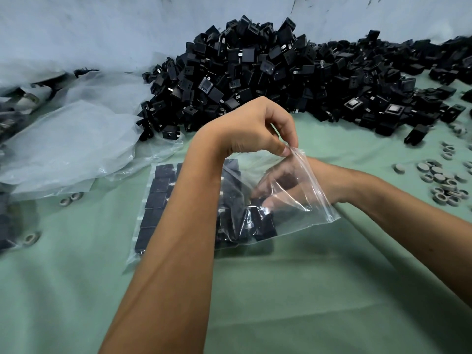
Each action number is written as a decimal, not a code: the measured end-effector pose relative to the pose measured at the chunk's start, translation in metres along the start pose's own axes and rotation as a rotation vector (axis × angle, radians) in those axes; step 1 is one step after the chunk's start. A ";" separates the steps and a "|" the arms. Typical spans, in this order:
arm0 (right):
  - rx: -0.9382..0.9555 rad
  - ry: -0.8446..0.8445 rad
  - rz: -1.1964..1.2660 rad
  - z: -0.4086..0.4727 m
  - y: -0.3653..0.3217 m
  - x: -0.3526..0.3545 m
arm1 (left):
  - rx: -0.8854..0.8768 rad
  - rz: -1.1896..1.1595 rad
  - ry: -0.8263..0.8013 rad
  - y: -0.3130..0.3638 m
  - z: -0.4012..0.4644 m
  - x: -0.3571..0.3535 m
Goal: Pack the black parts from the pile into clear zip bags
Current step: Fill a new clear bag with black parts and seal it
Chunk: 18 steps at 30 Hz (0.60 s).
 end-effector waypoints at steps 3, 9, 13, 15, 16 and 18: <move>0.005 -0.013 -0.007 -0.001 -0.002 -0.001 | -0.011 0.005 0.001 0.001 -0.001 0.000; -0.030 -0.036 -0.004 -0.003 0.003 -0.001 | -0.023 0.012 -0.018 0.002 0.001 -0.002; -0.037 -0.062 -0.002 -0.005 0.000 -0.003 | -0.022 0.006 -0.013 0.001 0.002 -0.002; -0.060 -0.046 -0.070 -0.007 0.003 0.001 | -0.021 0.006 -0.008 0.001 0.002 -0.002; -0.091 -0.020 -0.159 -0.009 0.009 0.005 | -0.020 0.004 -0.003 0.001 0.002 -0.002; -0.168 0.010 -0.323 -0.013 0.022 0.016 | -0.018 0.006 0.006 0.002 0.002 -0.002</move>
Point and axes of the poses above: each hand's wrist, its own z-axis towards the middle knuckle, its own x-axis out of the back of the hand, y = z × x, the point moved 8 cm from there along z, towards the middle knuckle, and after that the axes turned 8 degrees about -x, right-handed, at the moved point
